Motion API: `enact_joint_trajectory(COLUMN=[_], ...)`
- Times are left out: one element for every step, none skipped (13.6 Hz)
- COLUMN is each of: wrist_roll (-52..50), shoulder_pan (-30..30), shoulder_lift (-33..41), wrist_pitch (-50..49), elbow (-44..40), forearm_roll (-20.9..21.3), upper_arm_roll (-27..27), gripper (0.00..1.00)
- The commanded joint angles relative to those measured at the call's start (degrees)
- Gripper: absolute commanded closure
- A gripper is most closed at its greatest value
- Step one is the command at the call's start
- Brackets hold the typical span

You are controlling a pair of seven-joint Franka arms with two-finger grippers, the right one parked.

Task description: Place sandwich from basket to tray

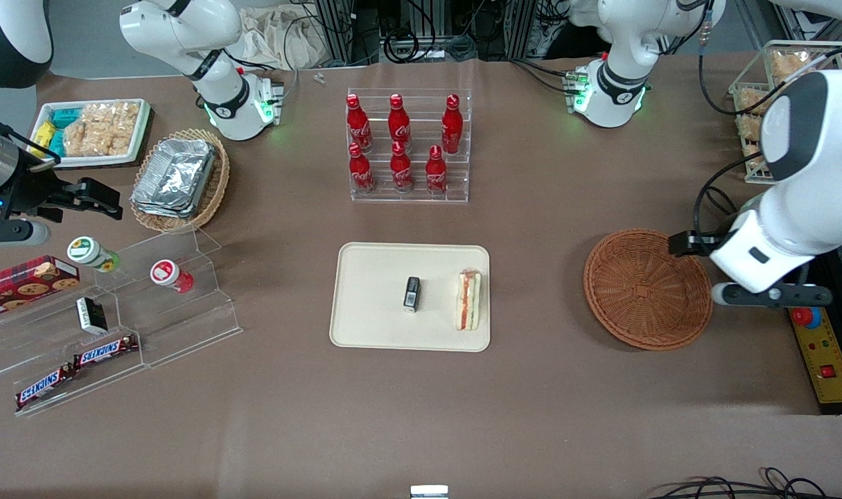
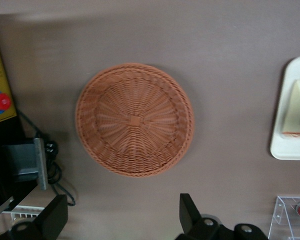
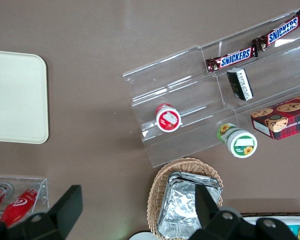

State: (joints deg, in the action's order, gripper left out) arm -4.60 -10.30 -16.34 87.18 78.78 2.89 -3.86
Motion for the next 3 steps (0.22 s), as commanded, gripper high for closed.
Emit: enact_joint_trajectory(wrist_roll=[-0.24, -0.15, -0.06], shoulder_pan=[-0.69, -0.69, -0.69], shoulder_lift=[0.70, 0.70, 0.70], wrist_pitch=[-0.52, -0.52, -0.52], elbow=[1.20, 1.29, 1.38], forearm_roll=[-1.49, -2.10, -2.28], upper_arm_roll=[-1.85, -1.85, -1.85], gripper=[0.00, 0.00, 0.00])
